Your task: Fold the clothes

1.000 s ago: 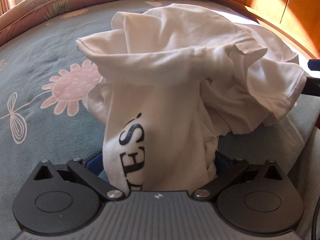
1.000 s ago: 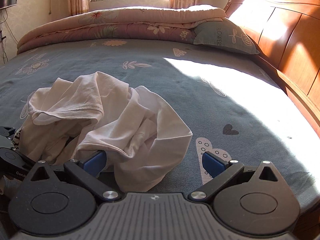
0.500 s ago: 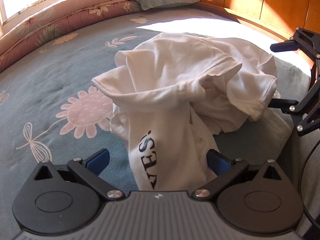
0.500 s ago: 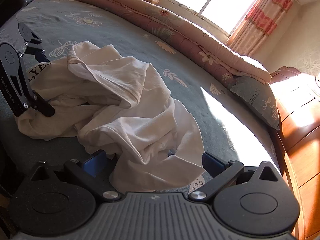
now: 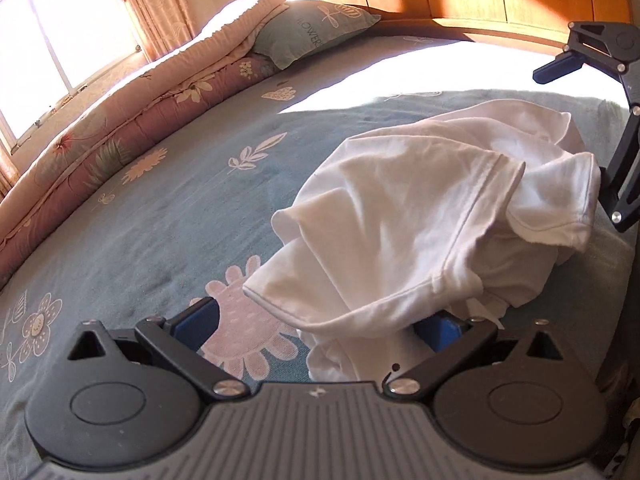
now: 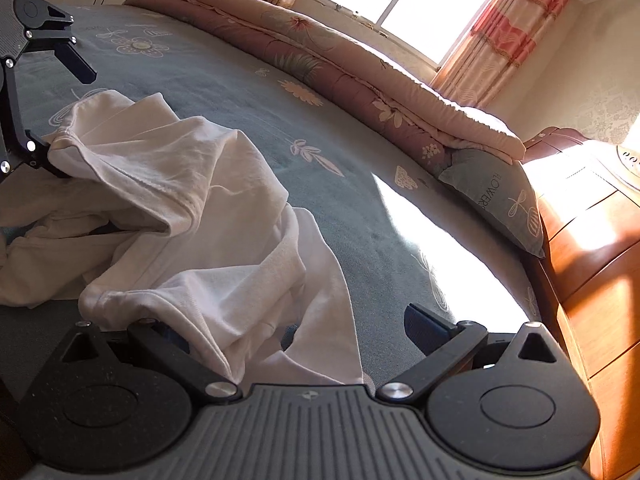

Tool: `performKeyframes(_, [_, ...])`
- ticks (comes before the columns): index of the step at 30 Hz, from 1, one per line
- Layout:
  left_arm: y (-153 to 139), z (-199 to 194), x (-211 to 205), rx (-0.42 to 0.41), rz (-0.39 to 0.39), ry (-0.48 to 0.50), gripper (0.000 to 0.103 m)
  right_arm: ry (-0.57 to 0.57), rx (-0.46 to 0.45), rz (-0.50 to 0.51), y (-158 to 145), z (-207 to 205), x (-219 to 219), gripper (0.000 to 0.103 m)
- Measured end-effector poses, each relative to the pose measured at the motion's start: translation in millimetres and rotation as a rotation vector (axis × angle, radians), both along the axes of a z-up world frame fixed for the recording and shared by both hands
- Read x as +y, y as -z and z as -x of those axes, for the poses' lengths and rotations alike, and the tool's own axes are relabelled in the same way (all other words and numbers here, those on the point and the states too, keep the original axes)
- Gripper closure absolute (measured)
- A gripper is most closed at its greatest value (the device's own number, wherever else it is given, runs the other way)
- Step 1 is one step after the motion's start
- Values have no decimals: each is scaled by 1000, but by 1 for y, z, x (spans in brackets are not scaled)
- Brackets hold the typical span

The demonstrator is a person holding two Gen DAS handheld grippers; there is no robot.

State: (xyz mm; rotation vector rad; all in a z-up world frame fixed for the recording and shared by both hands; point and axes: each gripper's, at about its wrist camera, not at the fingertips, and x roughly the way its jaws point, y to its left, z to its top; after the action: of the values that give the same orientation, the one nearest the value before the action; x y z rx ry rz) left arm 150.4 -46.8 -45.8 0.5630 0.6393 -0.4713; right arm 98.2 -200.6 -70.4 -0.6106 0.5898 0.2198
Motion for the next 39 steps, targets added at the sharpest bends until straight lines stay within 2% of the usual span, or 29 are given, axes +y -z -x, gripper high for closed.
performKeyframes(3, [-4, 3, -16, -94, -88, 68, 0, -40, -21, 68, 8, 2, 9, 0])
performKeyframes(5, [-9, 8, -22, -171, -150, 108, 0, -24, -54, 117, 11, -2, 14, 0])
performKeyframes(6, [-11, 9, -24, -202, -180, 124, 0, -2, -62, 109, 10, -5, 12, 0])
performKeyframes(7, [-11, 7, -23, -209, -194, 123, 0, 20, -69, 101, 8, -7, 10, 0])
performKeyframes(8, [-9, 4, -23, -182, -198, 136, 1, 36, -74, 92, 6, -10, 8, 0])
performKeyframes(10, [-4, -2, -24, -131, -207, 162, 1, 4, -60, 78, 6, -10, 9, 0])
performKeyframes(15, [9, 2, -38, -183, -334, 289, 8, -99, -119, 222, 18, -6, 30, 0])
performKeyframes(18, [-3, -6, -17, -136, -259, 220, 8, -31, -112, 161, 9, -13, 17, 0])
performKeyframes(20, [2, -7, -10, -132, -287, 225, 8, 8, -101, 93, 2, -16, 5, 0])
performKeyframes(22, [8, -4, -18, -154, -332, 267, 9, 2, -85, 49, 1, -17, 4, 0])
performKeyframes(26, [14, -6, -42, -166, -327, 351, 10, -71, -58, -6, 4, -21, 22, 0])
performKeyframes(28, [16, -12, -42, -175, -337, 346, 10, -69, -81, 22, 7, -24, 28, 0])
performKeyframes(31, [12, -14, -33, -176, -301, 313, 11, -46, -139, 110, 8, -22, 26, 0])
performKeyframes(33, [14, -8, -31, -182, -292, 325, 22, -39, -168, 145, 8, -19, 23, 0])
performKeyframes(36, [20, 3, -34, -203, -319, 373, 30, -93, -167, 107, 8, -13, 24, 1])
performKeyframes(39, [21, 8, -35, -223, -329, 385, 31, -156, -151, 110, 12, -8, 33, 4])
